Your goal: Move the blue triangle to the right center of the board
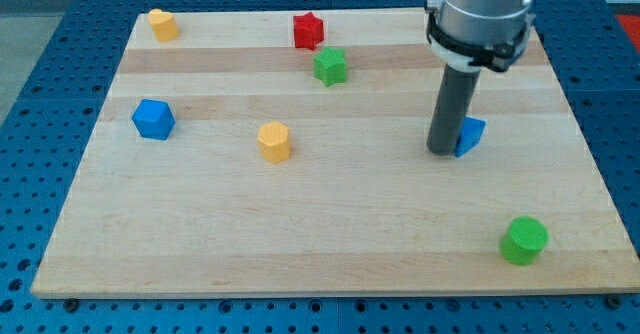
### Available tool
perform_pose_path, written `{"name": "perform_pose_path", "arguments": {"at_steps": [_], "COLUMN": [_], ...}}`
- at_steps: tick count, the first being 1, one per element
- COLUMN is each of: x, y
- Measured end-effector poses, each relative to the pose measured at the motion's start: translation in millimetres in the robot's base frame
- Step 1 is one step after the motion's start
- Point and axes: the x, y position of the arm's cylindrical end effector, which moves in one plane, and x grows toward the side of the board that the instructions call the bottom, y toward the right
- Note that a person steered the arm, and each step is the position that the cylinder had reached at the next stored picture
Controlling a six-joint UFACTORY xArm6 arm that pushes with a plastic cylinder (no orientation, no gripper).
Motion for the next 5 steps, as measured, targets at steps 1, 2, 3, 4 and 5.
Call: {"name": "perform_pose_path", "arguments": {"at_steps": [1, 2, 3, 4, 5], "x": [31, 16, -29, -42, -35], "y": [-6, 14, 41, 58, 58]}}
